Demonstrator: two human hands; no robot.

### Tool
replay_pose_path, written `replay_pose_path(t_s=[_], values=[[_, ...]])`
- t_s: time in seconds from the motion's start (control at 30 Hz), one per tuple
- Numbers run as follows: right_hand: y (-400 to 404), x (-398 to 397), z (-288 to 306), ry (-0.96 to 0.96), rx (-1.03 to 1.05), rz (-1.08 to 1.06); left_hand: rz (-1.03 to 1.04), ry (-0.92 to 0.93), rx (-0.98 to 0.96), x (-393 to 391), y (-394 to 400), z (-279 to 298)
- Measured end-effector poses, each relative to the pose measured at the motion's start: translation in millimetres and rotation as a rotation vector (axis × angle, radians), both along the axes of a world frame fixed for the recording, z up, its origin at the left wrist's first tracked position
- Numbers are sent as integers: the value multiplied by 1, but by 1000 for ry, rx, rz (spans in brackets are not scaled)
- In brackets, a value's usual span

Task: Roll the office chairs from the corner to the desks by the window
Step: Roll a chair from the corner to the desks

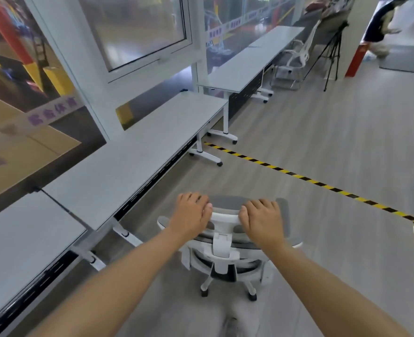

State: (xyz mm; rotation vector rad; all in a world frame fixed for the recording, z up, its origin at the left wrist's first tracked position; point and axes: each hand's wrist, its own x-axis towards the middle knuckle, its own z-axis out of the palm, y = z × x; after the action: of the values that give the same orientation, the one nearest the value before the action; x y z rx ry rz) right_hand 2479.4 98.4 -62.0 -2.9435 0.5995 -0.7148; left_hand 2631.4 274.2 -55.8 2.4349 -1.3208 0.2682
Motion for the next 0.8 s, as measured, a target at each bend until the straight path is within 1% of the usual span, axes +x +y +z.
replay_pose_path(t_s=[0.13, 0.33, 0.47, 0.57, 0.63, 0.7, 0.8], values=[[-52, 65, -1, 45, 1, -27, -35, -7, 47, 76, -54, 2], [-120, 160, 4, 93, -6, -113, -99, -2, 53, 177, -132, 5], [-157, 217, 12, 71, -81, -137, -143, -37, 47, 250, -185, 0], [-177, 257, 15, 114, -109, -204, -198, -34, 71, 297, -219, -3], [-188, 283, 16, 134, -68, -287, -224, -39, 76, 327, -240, -4], [-201, 309, 14, 100, -18, -363, -243, -52, 76, 355, -262, -4], [-225, 344, 15, 141, 15, -407, -262, -47, 67, 391, -295, -3]])
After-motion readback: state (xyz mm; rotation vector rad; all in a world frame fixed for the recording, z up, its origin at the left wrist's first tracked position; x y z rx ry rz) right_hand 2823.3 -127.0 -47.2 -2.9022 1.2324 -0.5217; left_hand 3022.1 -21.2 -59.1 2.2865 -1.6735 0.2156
